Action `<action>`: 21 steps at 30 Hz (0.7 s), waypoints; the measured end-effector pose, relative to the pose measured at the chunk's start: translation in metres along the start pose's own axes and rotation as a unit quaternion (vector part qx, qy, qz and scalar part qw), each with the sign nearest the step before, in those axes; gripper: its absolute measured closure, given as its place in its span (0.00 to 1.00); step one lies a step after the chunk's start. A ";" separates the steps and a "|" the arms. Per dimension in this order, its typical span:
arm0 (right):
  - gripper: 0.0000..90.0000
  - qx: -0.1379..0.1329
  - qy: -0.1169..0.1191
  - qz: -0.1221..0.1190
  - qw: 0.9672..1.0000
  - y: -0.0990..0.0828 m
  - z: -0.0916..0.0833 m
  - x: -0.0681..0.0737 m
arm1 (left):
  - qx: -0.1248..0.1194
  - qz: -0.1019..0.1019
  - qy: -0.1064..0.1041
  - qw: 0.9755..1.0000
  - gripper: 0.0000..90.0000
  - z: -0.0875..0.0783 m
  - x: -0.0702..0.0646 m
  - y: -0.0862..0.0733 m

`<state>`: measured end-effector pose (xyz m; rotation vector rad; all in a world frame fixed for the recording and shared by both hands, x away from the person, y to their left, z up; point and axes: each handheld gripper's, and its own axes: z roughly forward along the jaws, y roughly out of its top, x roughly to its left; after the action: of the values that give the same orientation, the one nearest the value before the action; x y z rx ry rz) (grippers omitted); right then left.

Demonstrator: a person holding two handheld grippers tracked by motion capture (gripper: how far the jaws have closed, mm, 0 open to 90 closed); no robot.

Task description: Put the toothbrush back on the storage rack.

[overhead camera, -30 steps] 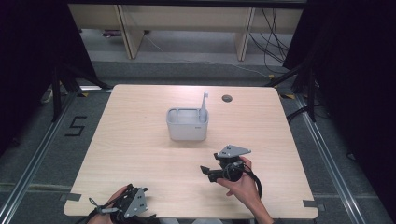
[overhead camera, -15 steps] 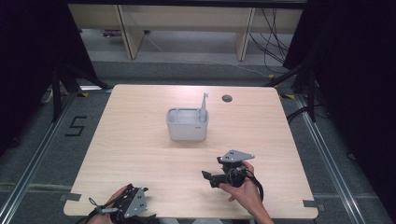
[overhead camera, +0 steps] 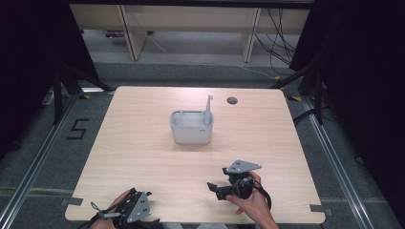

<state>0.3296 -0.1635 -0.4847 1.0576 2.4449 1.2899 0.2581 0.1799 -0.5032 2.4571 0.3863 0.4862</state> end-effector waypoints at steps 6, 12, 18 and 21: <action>0.22 0.013 -0.008 -0.003 1.000 -0.007 -0.005 0.003 | 0.000 0.000 0.000 1.000 0.17 0.000 0.000 0.000; 0.21 0.015 0.004 0.000 1.000 -0.012 -0.010 0.004 | 0.001 0.000 0.000 1.000 0.17 0.000 0.000 0.000; 0.21 0.029 -0.005 0.008 1.000 -0.018 -0.016 0.007 | -0.002 0.000 0.001 1.000 0.17 0.001 0.000 0.000; 0.21 0.027 -0.009 -0.002 1.000 -0.020 -0.018 0.006 | -0.001 0.000 0.000 1.000 0.17 0.000 0.000 0.000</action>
<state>0.3069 -0.1789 -0.4882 1.0705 2.4804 1.2152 0.2582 0.1796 -0.5035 2.4554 0.3865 0.4866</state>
